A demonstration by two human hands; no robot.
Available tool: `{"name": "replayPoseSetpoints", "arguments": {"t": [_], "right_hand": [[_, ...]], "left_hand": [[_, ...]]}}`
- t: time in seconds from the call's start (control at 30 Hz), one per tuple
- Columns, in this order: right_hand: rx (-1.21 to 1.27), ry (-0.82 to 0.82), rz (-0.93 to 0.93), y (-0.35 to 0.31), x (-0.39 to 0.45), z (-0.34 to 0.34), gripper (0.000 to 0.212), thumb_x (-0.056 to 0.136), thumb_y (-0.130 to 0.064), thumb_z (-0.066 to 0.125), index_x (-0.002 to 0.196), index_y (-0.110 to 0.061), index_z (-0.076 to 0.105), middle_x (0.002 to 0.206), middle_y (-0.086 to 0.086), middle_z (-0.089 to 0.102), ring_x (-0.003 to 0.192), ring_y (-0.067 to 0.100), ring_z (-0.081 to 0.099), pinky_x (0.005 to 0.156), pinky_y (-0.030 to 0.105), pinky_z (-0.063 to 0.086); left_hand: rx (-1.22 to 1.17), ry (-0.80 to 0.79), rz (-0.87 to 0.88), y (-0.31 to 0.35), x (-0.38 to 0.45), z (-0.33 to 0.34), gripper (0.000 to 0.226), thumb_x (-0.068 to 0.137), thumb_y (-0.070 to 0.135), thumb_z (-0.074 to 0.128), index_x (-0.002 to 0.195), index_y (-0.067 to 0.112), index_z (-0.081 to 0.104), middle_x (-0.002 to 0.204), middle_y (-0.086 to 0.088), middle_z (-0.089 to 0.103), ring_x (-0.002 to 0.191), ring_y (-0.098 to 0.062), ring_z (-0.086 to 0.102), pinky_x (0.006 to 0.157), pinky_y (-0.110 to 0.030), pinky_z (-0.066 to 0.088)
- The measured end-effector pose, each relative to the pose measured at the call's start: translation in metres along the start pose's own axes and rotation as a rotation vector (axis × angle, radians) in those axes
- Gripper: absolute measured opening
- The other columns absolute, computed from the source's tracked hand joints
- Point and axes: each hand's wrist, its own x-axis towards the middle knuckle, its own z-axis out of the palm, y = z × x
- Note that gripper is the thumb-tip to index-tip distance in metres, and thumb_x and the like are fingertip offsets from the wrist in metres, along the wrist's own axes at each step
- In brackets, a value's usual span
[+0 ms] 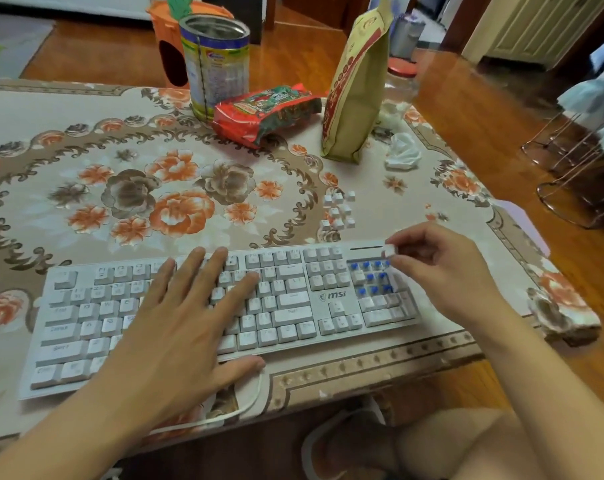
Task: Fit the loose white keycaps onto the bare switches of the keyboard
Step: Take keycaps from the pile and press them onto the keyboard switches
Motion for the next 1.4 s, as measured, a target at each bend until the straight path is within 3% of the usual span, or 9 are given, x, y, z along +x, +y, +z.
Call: {"name": "replayPoseSetpoints", "arguments": {"t": [0.27, 0.47, 0.7, 0.97, 1.13, 1.4], "right_hand": [[-0.210, -0.055, -0.237, 0.005, 0.008, 0.010, 0.021, 0.082, 0.001, 0.075, 0.094, -0.016, 0.075, 0.092, -0.009, 0.071, 0.087, 0.008, 0.068, 0.081, 0.017, 0.053], [-0.258, -0.063, -0.193, 0.009, 0.021, 0.024, 0.016, 0.082, -0.005, 0.077, 0.085, -0.021, 0.074, 0.090, -0.013, 0.072, 0.087, 0.008, 0.069, 0.081, 0.024, 0.057], [-0.341, -0.130, -0.216, 0.016, 0.021, 0.029, 0.015, 0.083, -0.009, 0.076, 0.088, -0.023, 0.075, 0.091, -0.012, 0.071, 0.087, 0.009, 0.068, 0.079, 0.038, 0.059], [-0.446, -0.099, -0.367, 0.017, 0.017, 0.027, 0.019, 0.082, -0.001, 0.076, 0.093, -0.016, 0.078, 0.093, -0.006, 0.074, 0.089, 0.012, 0.069, 0.080, 0.039, 0.059], [-0.623, -0.132, -0.510, 0.021, 0.014, 0.026, 0.034, 0.076, 0.014, 0.069, 0.095, -0.012, 0.079, 0.101, -0.001, 0.075, 0.094, 0.019, 0.068, 0.079, 0.037, 0.059], [-0.671, -0.063, -0.426, 0.021, 0.014, 0.038, 0.036, 0.074, 0.017, 0.063, 0.086, -0.013, 0.081, 0.102, -0.001, 0.074, 0.097, 0.026, 0.063, 0.075, 0.037, 0.055]], "left_hand": [[0.005, 0.013, -0.003, 0.001, -0.001, 0.001, 0.099, 0.084, 0.093, 0.030, 0.163, 0.033, 0.023, 0.170, -0.014, 0.018, 0.157, -0.036, 0.014, 0.123, -0.058, 0.015], [0.009, 0.020, -0.003, 0.002, -0.001, 0.000, 0.098, 0.085, 0.092, 0.031, 0.162, 0.033, 0.025, 0.170, -0.015, 0.018, 0.157, -0.037, 0.013, 0.122, -0.058, 0.015], [0.002, 0.030, -0.012, 0.002, -0.002, 0.000, 0.098, 0.084, 0.093, 0.030, 0.163, 0.035, 0.022, 0.171, -0.014, 0.015, 0.158, -0.036, 0.011, 0.123, -0.057, 0.014], [0.012, 0.013, -0.024, 0.003, -0.001, -0.001, 0.099, 0.083, 0.094, 0.030, 0.163, 0.035, 0.022, 0.170, -0.015, 0.017, 0.157, -0.038, 0.013, 0.122, -0.056, 0.012], [0.013, 0.015, -0.021, 0.003, -0.001, 0.000, 0.099, 0.084, 0.093, 0.028, 0.163, 0.034, 0.022, 0.170, -0.016, 0.016, 0.157, -0.038, 0.013, 0.122, -0.057, 0.013], [0.011, 0.020, -0.019, 0.003, -0.002, 0.000, 0.099, 0.084, 0.092, 0.030, 0.163, 0.033, 0.024, 0.170, -0.016, 0.018, 0.156, -0.038, 0.014, 0.123, -0.056, 0.013]]}}
